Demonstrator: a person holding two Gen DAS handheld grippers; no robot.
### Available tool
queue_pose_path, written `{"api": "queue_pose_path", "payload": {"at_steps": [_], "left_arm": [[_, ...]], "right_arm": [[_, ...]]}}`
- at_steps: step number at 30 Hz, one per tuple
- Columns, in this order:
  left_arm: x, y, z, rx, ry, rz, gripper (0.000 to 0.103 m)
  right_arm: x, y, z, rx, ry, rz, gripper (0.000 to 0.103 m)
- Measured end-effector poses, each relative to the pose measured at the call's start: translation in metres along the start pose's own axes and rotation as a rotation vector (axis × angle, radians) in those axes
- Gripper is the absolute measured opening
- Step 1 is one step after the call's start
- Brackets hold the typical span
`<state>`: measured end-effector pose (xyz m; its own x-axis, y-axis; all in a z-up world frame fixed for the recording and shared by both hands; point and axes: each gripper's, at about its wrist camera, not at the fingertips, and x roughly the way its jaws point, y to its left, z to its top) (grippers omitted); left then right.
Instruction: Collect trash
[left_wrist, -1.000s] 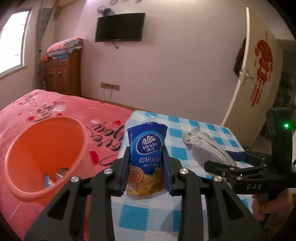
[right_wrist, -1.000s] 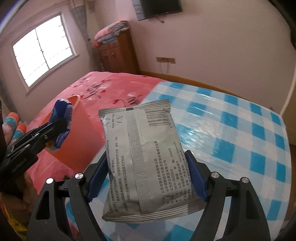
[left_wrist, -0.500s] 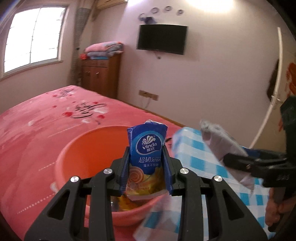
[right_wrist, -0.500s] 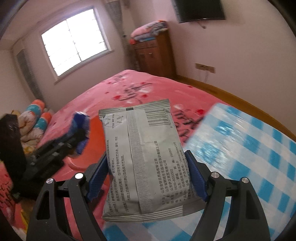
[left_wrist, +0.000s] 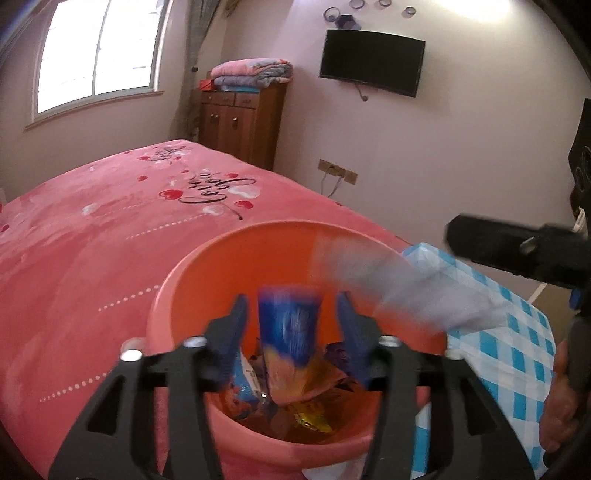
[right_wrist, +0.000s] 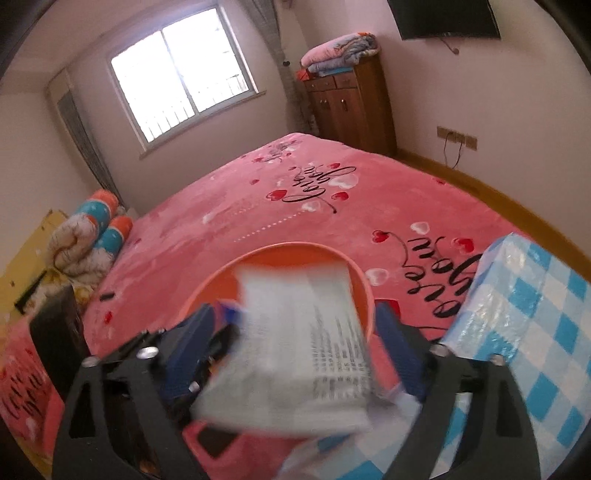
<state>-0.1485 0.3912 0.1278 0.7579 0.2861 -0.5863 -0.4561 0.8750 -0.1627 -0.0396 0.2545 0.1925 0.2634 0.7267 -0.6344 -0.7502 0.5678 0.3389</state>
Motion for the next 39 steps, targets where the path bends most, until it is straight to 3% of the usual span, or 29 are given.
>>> {"api": "queue_pose_path", "payload": {"at_steps": [1,10,19,39], "left_arm": [[0.0,0.0,0.0,0.0,-0.003,0.01,0.072],[-0.003,-0.009,0.0,0.048,-0.031,0.061,0.093],[-0.019,-0.047,-0.001,0.133,-0.053,0.067,0.095],[-0.037,-0.146,-0.024,0.283,-0.046,-0.08,0.096]], "right_arm": [[-0.001,-0.003,0.0,0.015,-0.007,0.008,0.091],[-0.034,-0.044,-0.021,0.105,-0.08,-0.075,0.091],[-0.073,-0.076,-0.06,0.147,-0.119,-0.196,0.091],[-0.158,-0.135,-0.136,0.273,-0.172,-0.429,0.092]]}}
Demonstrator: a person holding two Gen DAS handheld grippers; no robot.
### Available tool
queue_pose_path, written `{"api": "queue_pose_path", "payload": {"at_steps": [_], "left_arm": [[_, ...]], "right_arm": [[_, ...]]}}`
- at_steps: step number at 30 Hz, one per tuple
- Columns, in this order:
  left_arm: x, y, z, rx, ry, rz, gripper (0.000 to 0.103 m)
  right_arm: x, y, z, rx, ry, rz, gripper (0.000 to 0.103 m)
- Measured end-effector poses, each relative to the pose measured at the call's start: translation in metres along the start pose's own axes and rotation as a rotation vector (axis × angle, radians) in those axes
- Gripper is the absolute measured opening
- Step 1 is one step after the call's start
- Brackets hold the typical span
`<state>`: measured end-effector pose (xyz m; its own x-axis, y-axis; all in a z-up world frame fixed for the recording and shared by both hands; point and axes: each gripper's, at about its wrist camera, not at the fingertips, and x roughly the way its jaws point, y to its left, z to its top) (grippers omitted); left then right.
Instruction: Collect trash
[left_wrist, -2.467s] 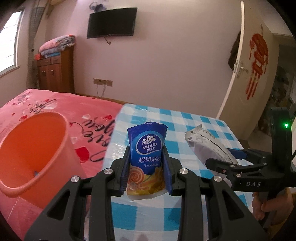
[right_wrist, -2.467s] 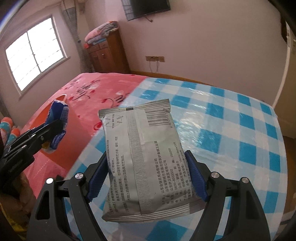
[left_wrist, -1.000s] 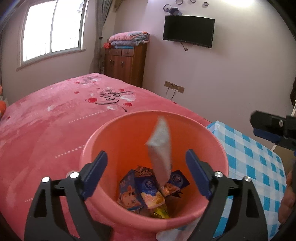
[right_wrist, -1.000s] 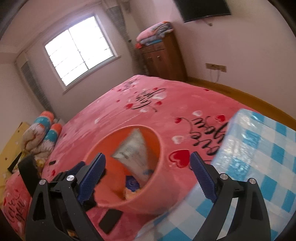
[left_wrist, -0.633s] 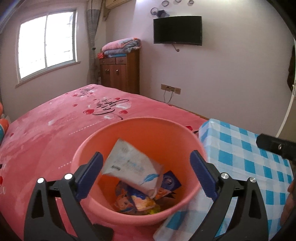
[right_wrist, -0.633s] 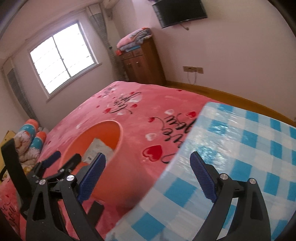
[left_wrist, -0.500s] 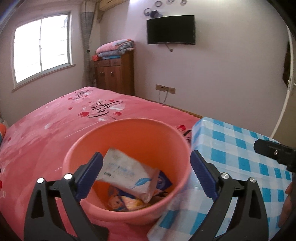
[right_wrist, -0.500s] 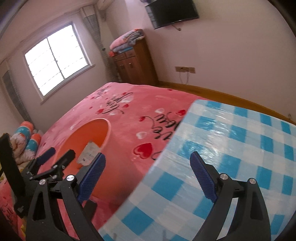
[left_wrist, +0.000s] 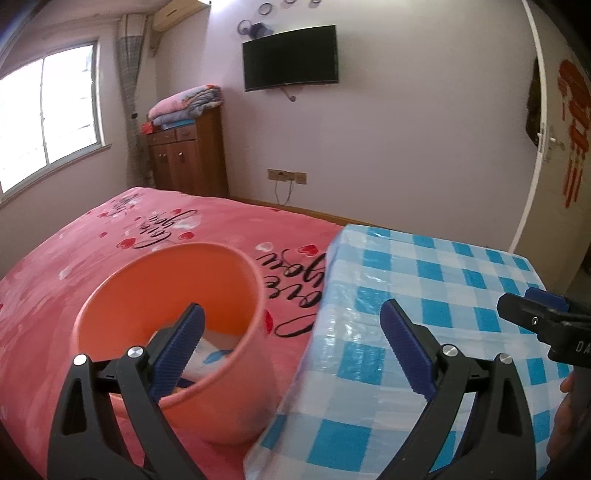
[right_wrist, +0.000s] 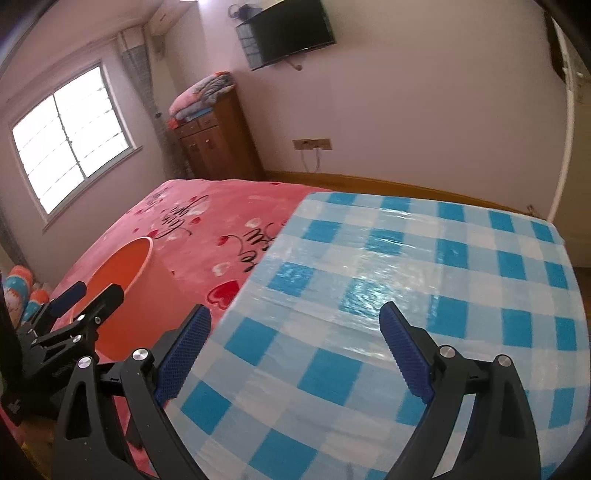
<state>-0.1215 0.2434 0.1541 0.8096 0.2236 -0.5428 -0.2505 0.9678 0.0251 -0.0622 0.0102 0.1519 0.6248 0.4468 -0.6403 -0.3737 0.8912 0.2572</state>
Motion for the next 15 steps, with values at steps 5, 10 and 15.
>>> {"api": "queue_pose_path", "payload": {"at_steps": [5,10,15], "left_arm": [[-0.004,-0.022,-0.001,0.029,0.002,-0.029,0.096],[-0.005,-0.044,-0.003,0.064,0.008,-0.051,0.096],[-0.007,-0.068,-0.006,0.089,0.012,-0.094,0.096]], "right_arm": [[-0.015,-0.017,-0.01,0.008,-0.025,-0.063,0.094],[-0.028,-0.033,-0.019,0.028,-0.039,-0.11,0.094],[-0.044,-0.053,-0.03,0.054,-0.061,-0.176,0.094]]}}
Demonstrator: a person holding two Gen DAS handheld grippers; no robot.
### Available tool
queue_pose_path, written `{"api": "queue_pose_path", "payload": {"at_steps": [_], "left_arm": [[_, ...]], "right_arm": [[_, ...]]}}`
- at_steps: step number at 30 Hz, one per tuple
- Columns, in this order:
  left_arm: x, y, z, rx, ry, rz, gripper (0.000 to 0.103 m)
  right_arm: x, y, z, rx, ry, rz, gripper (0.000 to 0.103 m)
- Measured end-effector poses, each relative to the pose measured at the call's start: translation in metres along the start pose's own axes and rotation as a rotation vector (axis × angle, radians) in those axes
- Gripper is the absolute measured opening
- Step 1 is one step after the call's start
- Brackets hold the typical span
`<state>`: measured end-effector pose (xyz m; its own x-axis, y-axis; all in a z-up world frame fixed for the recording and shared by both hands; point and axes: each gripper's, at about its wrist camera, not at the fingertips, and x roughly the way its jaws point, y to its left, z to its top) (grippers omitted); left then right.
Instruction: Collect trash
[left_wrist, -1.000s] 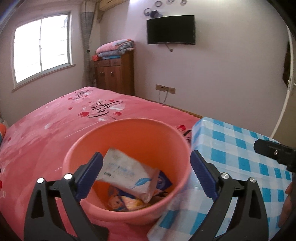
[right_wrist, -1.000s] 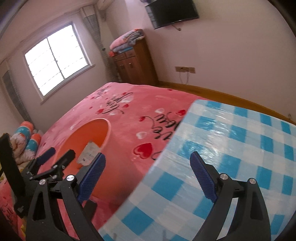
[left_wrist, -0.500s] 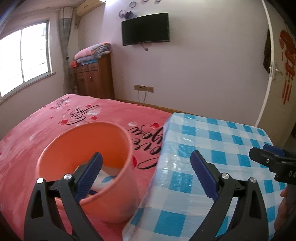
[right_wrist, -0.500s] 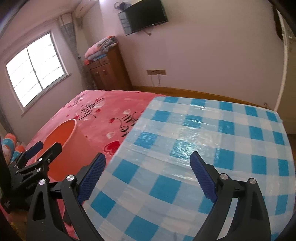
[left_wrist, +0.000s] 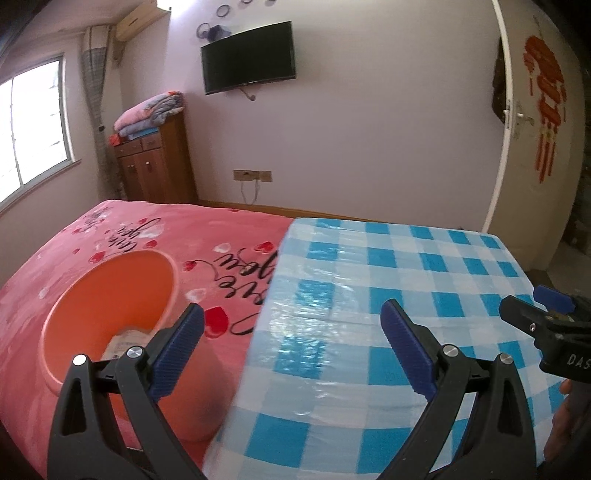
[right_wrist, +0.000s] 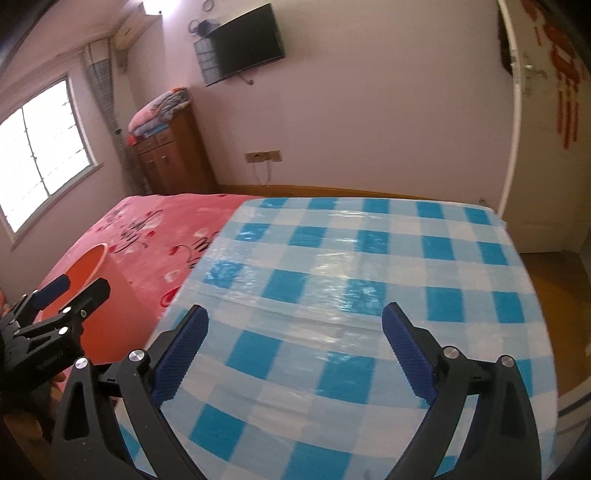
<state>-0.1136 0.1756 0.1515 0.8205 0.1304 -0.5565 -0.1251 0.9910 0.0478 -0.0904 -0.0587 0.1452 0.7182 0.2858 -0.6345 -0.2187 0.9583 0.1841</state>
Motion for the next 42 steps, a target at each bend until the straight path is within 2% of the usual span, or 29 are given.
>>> {"api": "queue_pose_path", "payload": {"at_steps": [20,31,42], "left_arm": [[-0.012,-0.087,-0.007,0.118,-0.015,-0.13,0.096],[-0.024,-0.12,-0.015,0.14,-0.029,-0.217,0.099],[-0.038,-0.135,-0.018,0.168,-0.05,-0.228,0.099]], "right_arm": [[-0.049,-0.07,-0.031,0.082,-0.075,-0.241,0.094],[-0.07,-0.088,-0.045,0.092,-0.106,-0.313,0.094],[-0.088,-0.097,-0.053,0.105,-0.129,-0.355,0.094]]}}
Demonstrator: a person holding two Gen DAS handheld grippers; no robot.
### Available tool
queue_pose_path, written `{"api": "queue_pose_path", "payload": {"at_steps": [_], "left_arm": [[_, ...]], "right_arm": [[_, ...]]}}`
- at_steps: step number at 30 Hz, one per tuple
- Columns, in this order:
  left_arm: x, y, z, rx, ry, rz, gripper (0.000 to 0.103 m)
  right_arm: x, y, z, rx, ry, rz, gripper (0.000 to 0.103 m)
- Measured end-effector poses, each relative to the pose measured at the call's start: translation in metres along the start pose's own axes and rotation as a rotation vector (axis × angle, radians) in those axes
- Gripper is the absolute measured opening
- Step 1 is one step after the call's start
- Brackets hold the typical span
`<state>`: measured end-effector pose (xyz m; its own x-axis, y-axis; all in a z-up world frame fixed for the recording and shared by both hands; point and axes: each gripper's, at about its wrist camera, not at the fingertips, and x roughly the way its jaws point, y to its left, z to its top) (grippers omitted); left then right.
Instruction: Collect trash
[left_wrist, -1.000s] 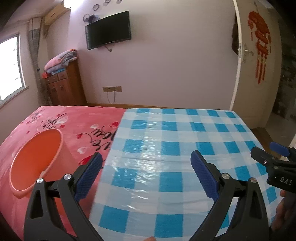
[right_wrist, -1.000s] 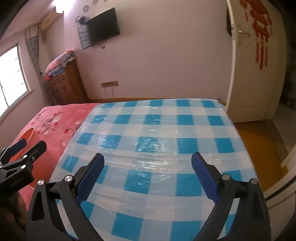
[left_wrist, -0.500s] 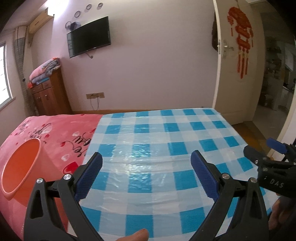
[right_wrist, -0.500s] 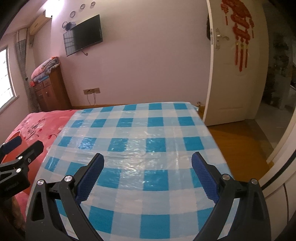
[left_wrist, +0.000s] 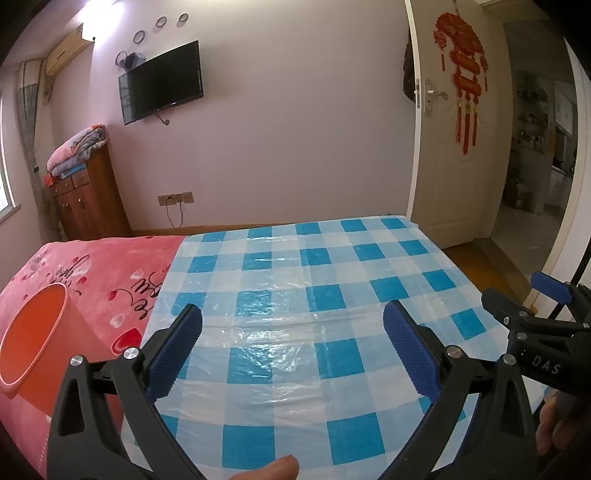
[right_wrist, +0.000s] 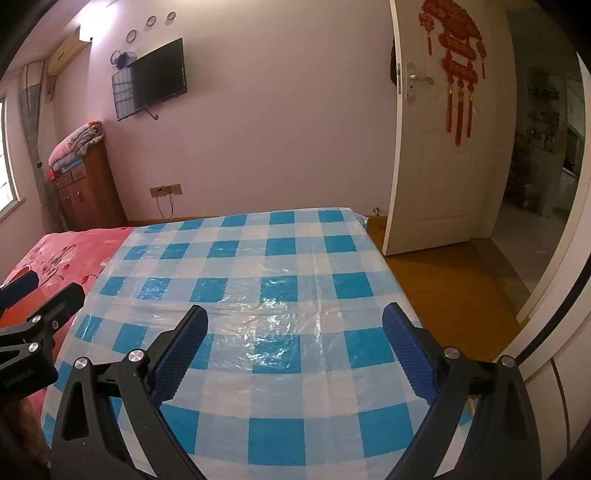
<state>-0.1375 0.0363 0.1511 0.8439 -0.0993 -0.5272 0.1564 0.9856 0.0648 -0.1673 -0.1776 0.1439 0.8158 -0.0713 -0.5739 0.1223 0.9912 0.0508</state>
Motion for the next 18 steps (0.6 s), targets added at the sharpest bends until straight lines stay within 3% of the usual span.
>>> {"api": "queue_pose_path", "payload": {"at_steps": [18], "left_arm": [[-0.0053,-0.0024,-0.0004,-0.002,-0.001,0.004,0.099]], "right_arm": [[-0.0074,0.0049,-0.0021,-0.025,-0.022,-0.016,0.095]]}}
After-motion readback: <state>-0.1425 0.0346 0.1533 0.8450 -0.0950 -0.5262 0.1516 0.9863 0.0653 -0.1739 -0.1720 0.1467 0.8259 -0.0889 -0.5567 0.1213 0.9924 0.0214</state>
